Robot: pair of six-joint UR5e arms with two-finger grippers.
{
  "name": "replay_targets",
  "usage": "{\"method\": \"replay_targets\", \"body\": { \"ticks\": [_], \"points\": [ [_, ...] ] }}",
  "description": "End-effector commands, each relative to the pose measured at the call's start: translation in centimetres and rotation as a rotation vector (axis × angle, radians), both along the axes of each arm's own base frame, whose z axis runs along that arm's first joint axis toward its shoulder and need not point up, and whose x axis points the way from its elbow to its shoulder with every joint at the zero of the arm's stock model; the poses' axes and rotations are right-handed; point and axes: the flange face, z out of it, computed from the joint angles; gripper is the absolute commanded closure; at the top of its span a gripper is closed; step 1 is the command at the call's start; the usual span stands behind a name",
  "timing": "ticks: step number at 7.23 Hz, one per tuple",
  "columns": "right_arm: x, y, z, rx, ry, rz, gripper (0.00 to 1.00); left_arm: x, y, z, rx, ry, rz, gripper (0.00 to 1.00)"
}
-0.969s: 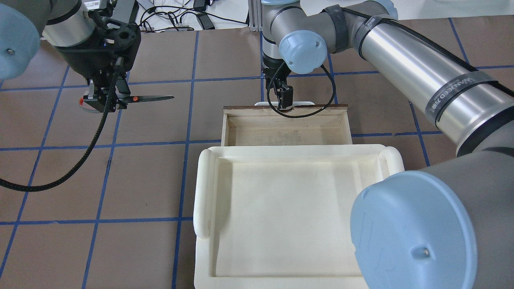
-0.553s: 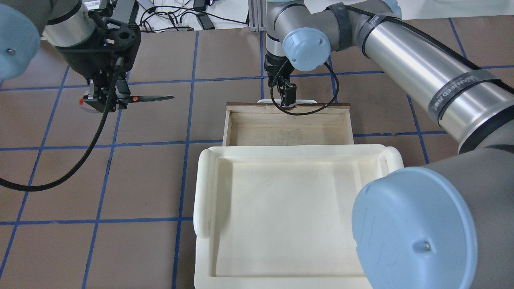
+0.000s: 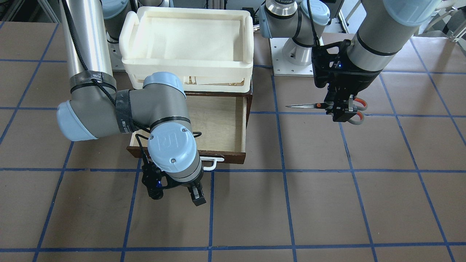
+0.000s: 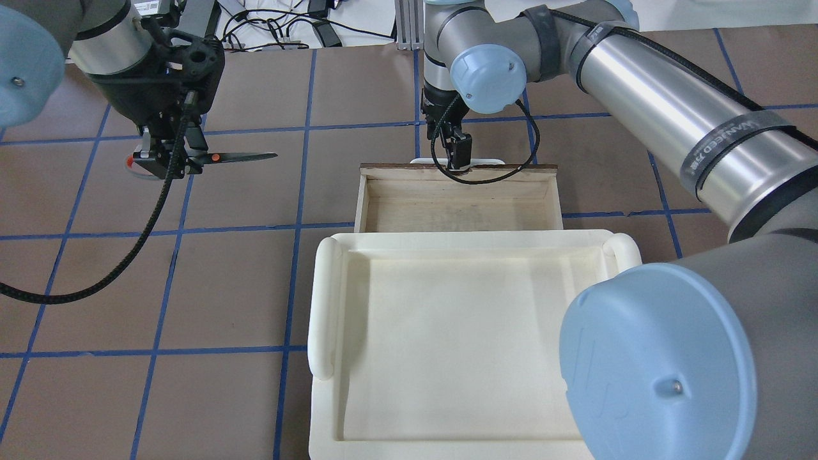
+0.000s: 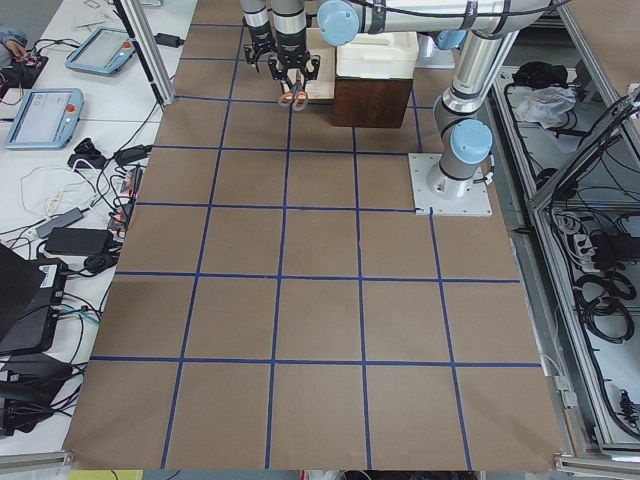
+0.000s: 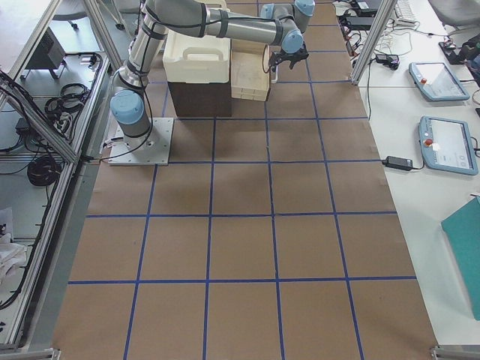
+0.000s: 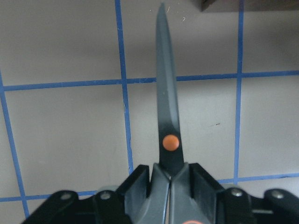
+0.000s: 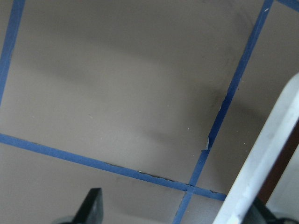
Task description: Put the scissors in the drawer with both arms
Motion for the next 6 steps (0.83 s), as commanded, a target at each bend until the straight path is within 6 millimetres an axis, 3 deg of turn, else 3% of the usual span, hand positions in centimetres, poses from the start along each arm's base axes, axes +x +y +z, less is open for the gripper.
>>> {"method": "replay_targets", "body": {
  "ticks": [1, 4, 6],
  "points": [
    [-0.1, 0.3, 0.8, -0.005, 0.001, -0.003, 0.00, 0.0, 0.0, 0.1, -0.001, -0.001, 0.000, 0.94],
    [-0.6, 2.3, 7.9, -0.081, -0.008, 0.035, 0.00, -0.1, 0.0, 0.0, 0.000, 0.008, 0.002, 0.94],
    [-2.9, 3.3, 12.0, -0.164, 0.086, 0.299, 0.00, -1.9, 0.6, 0.2, 0.003, 0.022, 0.027, 0.94]
  ]
}}
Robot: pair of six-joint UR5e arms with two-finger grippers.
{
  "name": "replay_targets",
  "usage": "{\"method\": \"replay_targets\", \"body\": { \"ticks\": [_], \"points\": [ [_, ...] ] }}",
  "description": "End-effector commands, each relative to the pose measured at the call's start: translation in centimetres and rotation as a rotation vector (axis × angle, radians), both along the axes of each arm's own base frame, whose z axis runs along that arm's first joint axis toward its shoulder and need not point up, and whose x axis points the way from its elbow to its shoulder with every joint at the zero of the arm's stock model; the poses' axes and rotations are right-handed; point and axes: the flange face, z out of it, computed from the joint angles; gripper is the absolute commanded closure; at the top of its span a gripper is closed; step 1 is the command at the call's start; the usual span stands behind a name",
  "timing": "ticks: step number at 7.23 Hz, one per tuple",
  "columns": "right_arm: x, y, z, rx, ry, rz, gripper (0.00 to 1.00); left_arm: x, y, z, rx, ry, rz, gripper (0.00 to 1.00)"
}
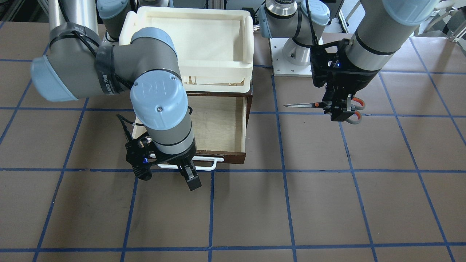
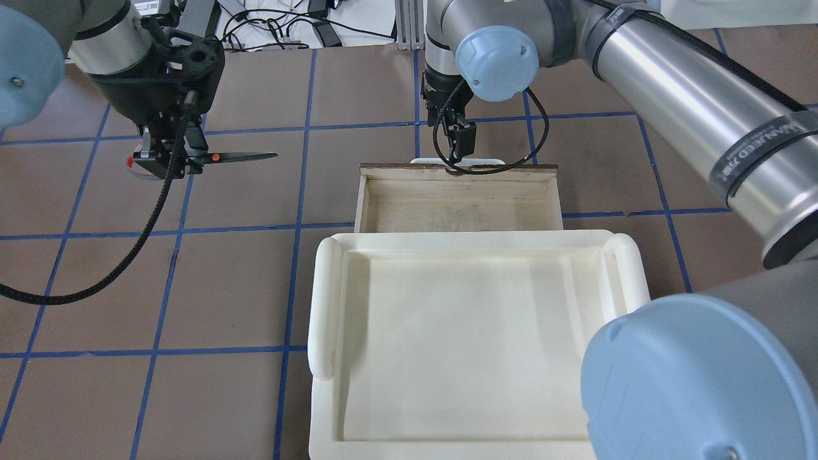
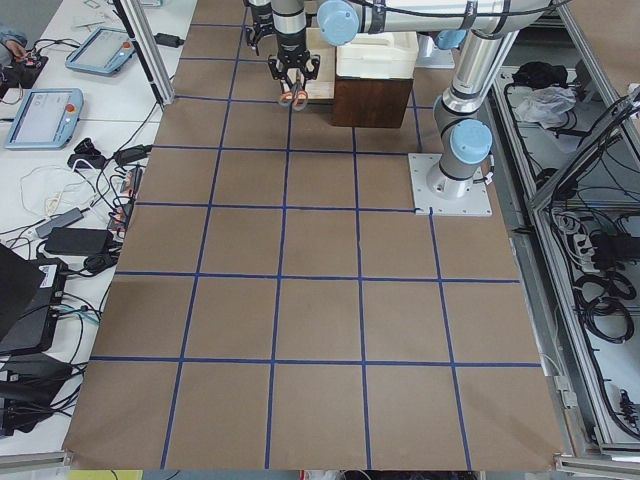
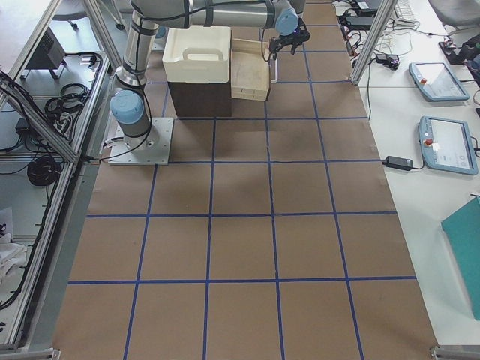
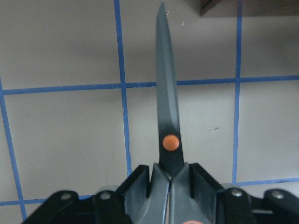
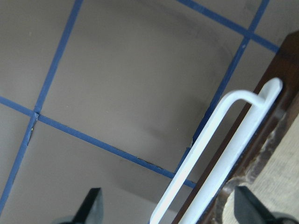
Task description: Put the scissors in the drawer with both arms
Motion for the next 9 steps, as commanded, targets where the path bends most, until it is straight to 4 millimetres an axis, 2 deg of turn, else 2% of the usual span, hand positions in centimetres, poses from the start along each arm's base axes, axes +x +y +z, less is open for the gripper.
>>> {"method": "replay_targets", "body": {
  "ticks": [1, 3, 4, 5, 6, 7, 8, 9],
  "points": [
    [-2.0, 1.0, 3.7, -0.060, 0.058, 0.190, 0.00, -4.1, 1.0, 0.1, -0.002, 0.004, -0.005, 0.94],
    [-7.5, 0.6, 7.4, -0.105, 0.064, 0.333, 0.00, -11.2, 2.5, -1.1, 0.014, 0.009, -0.086, 0.94],
    [-9.8, 1.1, 9.1, -0.124, 0.071, 0.360, 0.00, -13.2, 3.0, -1.6, 0.020, 0.002, -0.047, 0.94],
    [-11.5, 1.4, 9.9, -0.134, 0.096, 0.496, 0.00, -13.9, 2.6, -2.4, 0.026, 0.007, -0.025, 0.94],
    [-13.5, 2.0, 11.6, -0.150, 0.108, 0.617, 0.00, -15.1, 1.9, -3.4, 0.026, 0.060, -0.036, 0.94],
    [-14.6, 2.9, 13.4, -0.168, 0.120, 0.712, 0.00, -16.4, 1.0, -4.3, 0.014, 0.072, -0.050, 0.94],
    [-14.7, 3.7, 13.9, -0.152, 0.129, 0.775, 0.00, -18.1, 0.2, -4.1, -0.002, 0.074, -0.023, 0.94],
    [-14.9, 4.6, 14.5, -0.136, 0.132, 0.772, 0.00, -20.6, 0.5, -4.8, 0.006, 0.061, -0.052, 0.94]
  ]
}}
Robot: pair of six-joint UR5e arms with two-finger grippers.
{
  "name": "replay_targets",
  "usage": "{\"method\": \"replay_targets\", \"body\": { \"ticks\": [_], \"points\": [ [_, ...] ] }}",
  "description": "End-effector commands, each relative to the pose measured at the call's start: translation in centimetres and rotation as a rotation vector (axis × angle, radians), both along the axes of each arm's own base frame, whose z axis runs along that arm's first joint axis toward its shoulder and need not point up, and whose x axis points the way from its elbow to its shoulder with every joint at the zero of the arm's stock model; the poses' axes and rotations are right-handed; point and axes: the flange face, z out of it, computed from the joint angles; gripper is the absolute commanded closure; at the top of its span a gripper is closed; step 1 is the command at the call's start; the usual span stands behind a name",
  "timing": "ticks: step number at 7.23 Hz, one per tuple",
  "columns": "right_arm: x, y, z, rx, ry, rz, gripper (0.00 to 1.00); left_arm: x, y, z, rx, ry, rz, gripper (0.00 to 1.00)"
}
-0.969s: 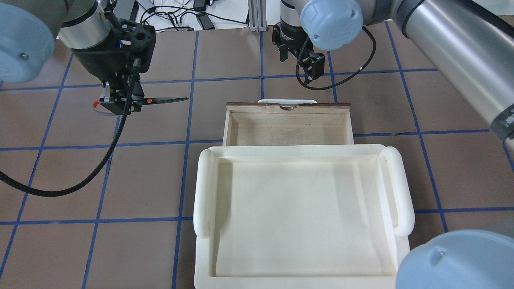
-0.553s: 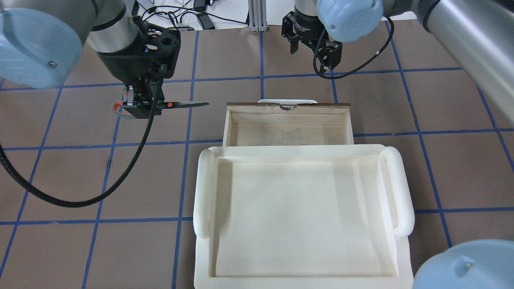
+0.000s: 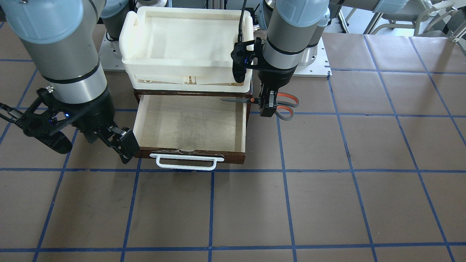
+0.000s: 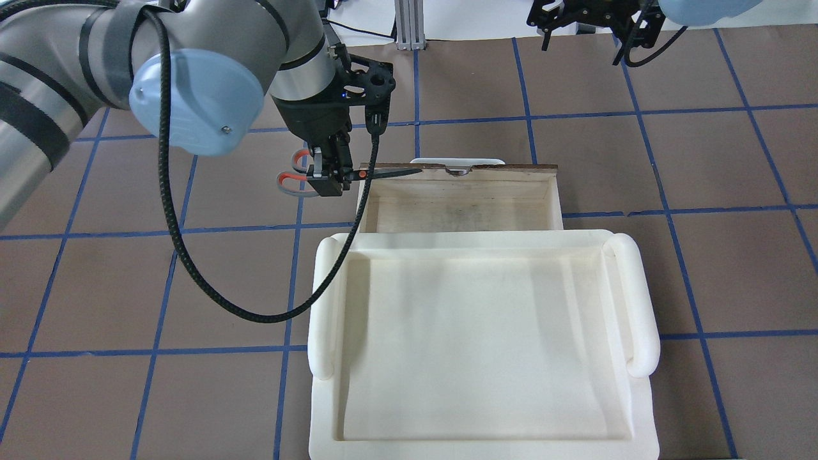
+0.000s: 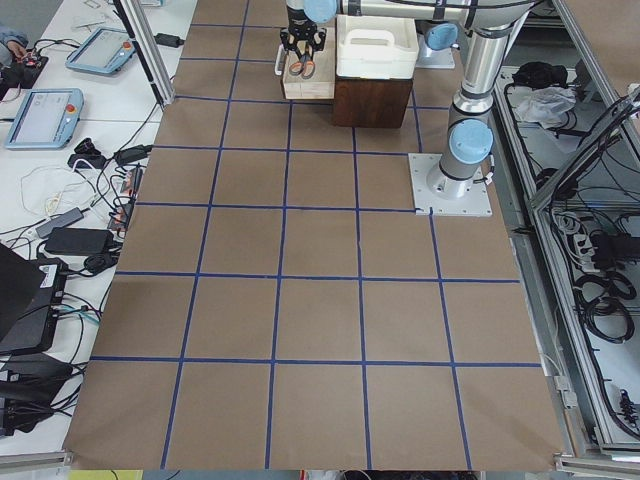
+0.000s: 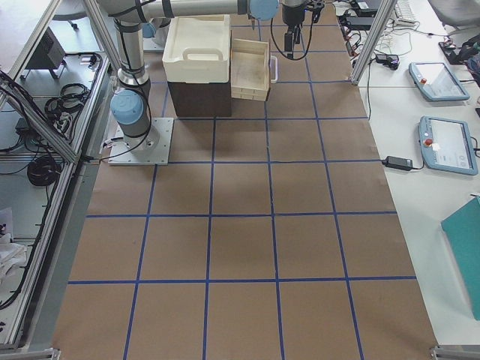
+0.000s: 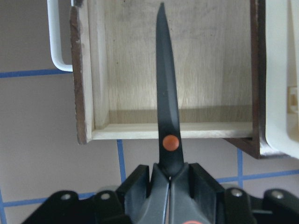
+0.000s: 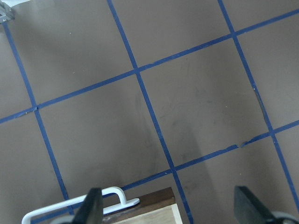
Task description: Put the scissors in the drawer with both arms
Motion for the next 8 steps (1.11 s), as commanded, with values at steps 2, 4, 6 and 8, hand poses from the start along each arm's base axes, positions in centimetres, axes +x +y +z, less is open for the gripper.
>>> {"method": "replay_targets", "body": {
  "ticks": [2, 4, 6, 8],
  "points": [
    [-0.2, 3.3, 2.8, 0.001, -0.009, 0.108, 0.00, -5.6, 0.7, -2.4, 0.031, -0.026, 0.036, 0.94],
    [0.1, 4.7, 2.7, 0.005, -0.027, 0.183, 0.00, -6.6, -0.7, -4.4, 0.022, -0.020, 0.037, 0.94],
    [0.5, 5.5, 1.7, 0.029, -0.066, 0.197, 0.00, -8.9, 0.3, -5.6, 0.022, -0.045, 0.019, 0.94],
    [0.8, 5.5, 1.6, 0.031, -0.080, 0.251, 0.00, -9.4, 0.1, -6.7, 0.033, -0.051, 0.021, 0.94]
  ]
}}
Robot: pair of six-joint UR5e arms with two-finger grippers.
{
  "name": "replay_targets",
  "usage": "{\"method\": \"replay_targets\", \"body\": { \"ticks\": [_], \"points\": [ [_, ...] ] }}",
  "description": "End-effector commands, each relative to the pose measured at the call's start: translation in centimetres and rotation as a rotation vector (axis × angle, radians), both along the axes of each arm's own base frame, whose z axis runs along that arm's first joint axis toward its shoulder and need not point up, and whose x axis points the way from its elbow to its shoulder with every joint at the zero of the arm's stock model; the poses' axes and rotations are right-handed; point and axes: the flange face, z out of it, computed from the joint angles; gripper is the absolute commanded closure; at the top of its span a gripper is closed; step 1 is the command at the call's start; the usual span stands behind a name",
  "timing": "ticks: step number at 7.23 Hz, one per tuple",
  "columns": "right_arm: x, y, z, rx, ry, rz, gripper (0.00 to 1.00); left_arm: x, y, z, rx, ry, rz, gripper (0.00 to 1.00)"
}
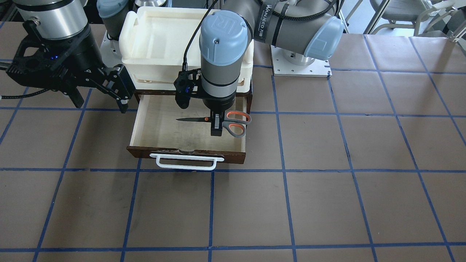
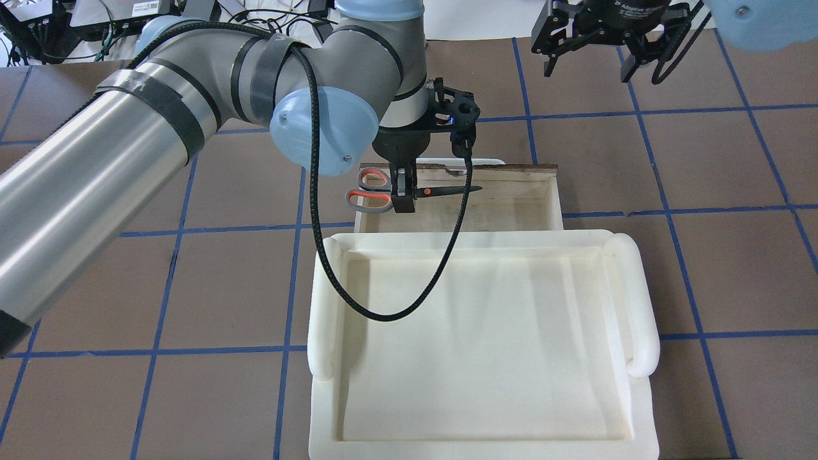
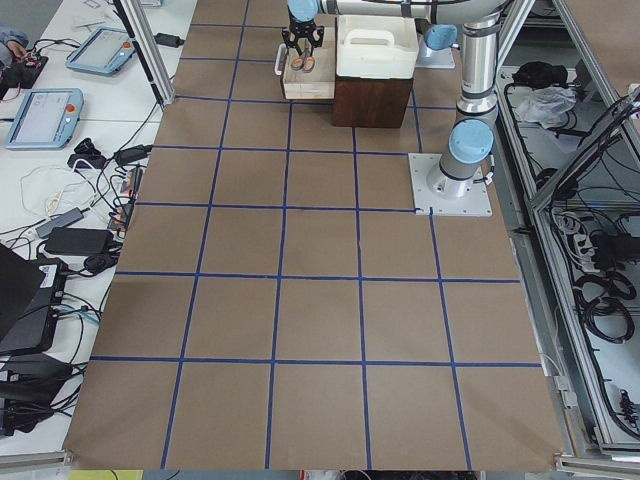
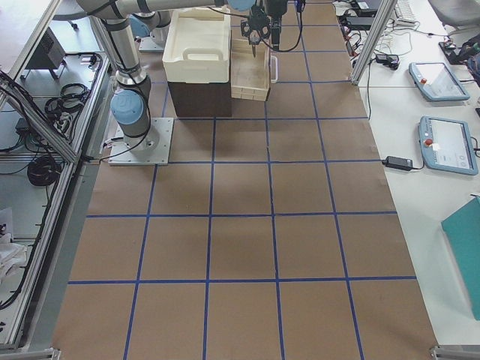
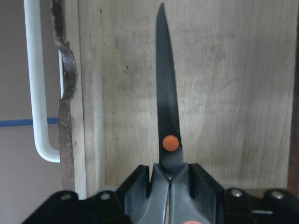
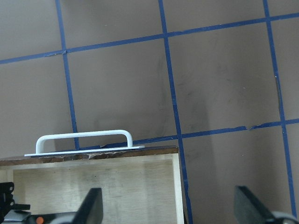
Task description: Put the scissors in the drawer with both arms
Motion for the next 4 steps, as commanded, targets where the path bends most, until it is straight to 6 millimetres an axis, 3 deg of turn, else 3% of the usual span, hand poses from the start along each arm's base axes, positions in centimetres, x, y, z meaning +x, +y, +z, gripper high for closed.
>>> {"method": "replay_targets", "body": {
  "ticks": [1, 4],
  "points": [
    [0.1, 0.1, -0.1, 0.002, 0.006, 0.064, 0.00, -1.2, 0.6, -1.6, 0.022, -0.013, -0.010, 0.94],
    [0.2, 0.2, -0.5, 0.009, 0.005, 0.066, 0.00, -2.5, 0.7, -2.5, 0.007, -0.002, -0.027, 0.94]
  ]
}}
